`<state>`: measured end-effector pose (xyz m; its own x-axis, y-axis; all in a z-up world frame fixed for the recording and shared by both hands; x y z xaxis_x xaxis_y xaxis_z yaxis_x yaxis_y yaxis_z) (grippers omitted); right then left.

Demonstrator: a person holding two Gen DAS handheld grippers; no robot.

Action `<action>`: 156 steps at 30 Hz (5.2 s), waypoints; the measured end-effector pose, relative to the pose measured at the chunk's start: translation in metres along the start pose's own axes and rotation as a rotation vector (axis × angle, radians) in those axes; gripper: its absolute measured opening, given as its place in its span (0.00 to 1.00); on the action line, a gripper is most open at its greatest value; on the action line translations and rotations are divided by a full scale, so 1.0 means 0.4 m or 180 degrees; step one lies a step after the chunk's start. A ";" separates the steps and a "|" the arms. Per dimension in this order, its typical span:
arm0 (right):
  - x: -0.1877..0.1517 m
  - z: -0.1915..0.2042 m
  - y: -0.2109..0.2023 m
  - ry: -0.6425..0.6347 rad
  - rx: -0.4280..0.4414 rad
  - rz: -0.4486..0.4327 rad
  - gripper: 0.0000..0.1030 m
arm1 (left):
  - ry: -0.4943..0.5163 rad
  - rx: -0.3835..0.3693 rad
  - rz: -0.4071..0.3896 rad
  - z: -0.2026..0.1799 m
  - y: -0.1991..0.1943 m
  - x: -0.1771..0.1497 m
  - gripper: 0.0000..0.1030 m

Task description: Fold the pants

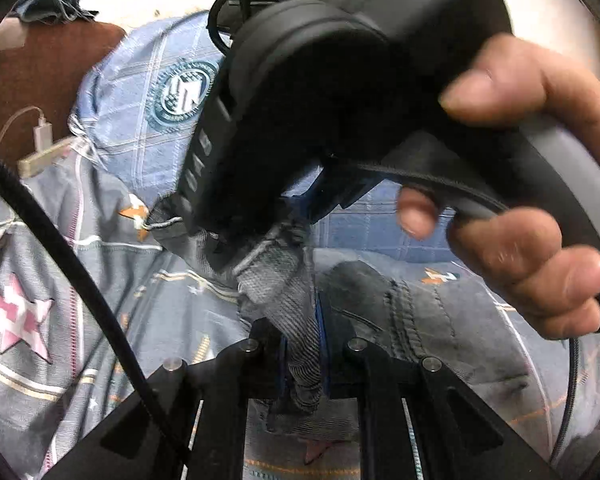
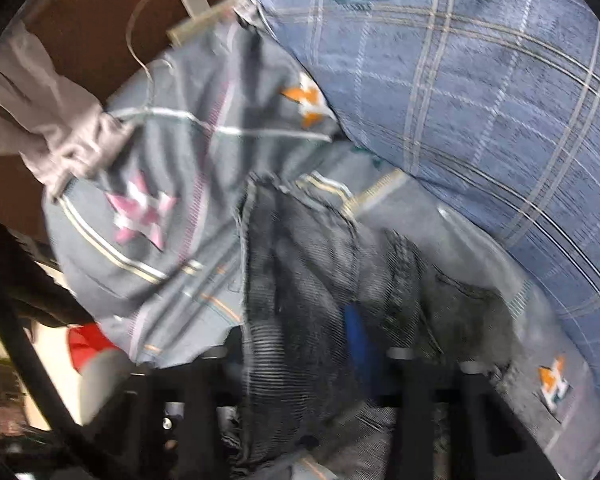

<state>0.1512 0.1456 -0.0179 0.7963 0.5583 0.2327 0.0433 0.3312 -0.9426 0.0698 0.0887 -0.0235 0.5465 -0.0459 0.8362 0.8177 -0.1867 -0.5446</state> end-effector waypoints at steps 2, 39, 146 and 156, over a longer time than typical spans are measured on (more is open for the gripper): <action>-0.011 -0.017 -0.020 0.0060 -0.0056 -0.0092 0.20 | 0.0011 -0.0076 -0.0010 -0.004 -0.002 0.000 0.12; -0.624 -0.722 -0.088 0.2998 0.0947 -0.1295 0.16 | 0.0787 -0.1610 0.1458 -0.529 0.216 -0.076 0.31; -0.798 -0.487 -0.093 0.2781 0.0487 -0.1626 0.59 | -0.1031 -0.1109 0.1420 0.013 0.144 -0.197 0.48; -0.771 -0.425 -0.097 0.2319 0.0052 -0.1597 0.22 | -0.0977 -0.1243 0.1138 0.003 0.091 -0.191 0.23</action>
<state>0.0065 -0.1685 -0.0938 0.8725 -0.2772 0.4024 0.4867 0.4209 -0.7654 0.0581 0.0866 -0.1074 0.8496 0.1018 0.5176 0.4788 -0.5605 -0.6757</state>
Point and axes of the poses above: each gripper's, at about its wrist camera, not at the fingertips, and y roughly the way its jaws point, z to its left, x to its top, the point moved 3 cm from there along y, roughly the way its jaws point, and after that the axes turned 4 degrees about y, right-handed, at the moved point
